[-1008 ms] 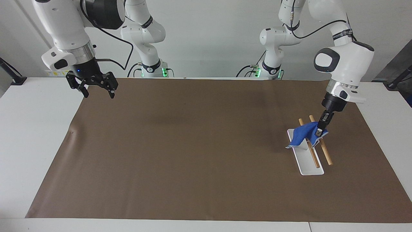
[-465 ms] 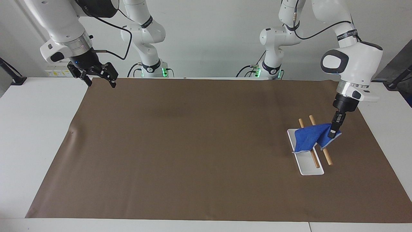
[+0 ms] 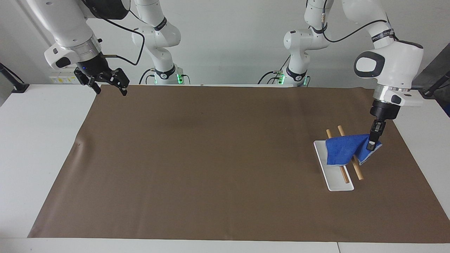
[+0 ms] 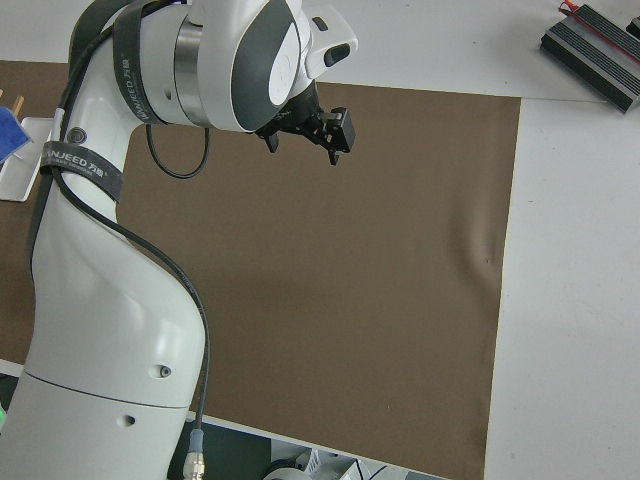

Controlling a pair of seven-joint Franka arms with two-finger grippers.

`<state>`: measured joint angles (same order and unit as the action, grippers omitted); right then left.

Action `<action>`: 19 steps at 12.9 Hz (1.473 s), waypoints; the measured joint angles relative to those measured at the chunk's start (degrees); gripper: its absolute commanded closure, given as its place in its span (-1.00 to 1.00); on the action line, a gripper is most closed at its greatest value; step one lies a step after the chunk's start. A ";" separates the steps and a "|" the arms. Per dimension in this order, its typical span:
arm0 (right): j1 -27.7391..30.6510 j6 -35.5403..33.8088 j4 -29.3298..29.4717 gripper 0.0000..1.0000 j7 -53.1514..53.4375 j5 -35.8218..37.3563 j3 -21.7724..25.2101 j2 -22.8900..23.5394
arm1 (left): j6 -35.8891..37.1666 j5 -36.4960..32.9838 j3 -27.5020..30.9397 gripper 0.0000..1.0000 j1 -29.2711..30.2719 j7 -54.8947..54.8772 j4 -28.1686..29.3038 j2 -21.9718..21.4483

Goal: Right arm passes towel to left arm to hang

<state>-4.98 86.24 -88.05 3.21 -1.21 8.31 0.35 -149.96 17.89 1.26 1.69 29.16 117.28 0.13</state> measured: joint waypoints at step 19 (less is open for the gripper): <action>-0.02 0.00 -0.07 -1.00 0.00 0.00 0.04 -0.02 | -3.69 -0.69 1.91 1.00 0.83 -1.04 2.56 2.19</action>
<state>-5.00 86.24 -88.11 3.21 -1.21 8.35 0.33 -153.65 17.20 3.18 2.52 28.11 119.85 2.33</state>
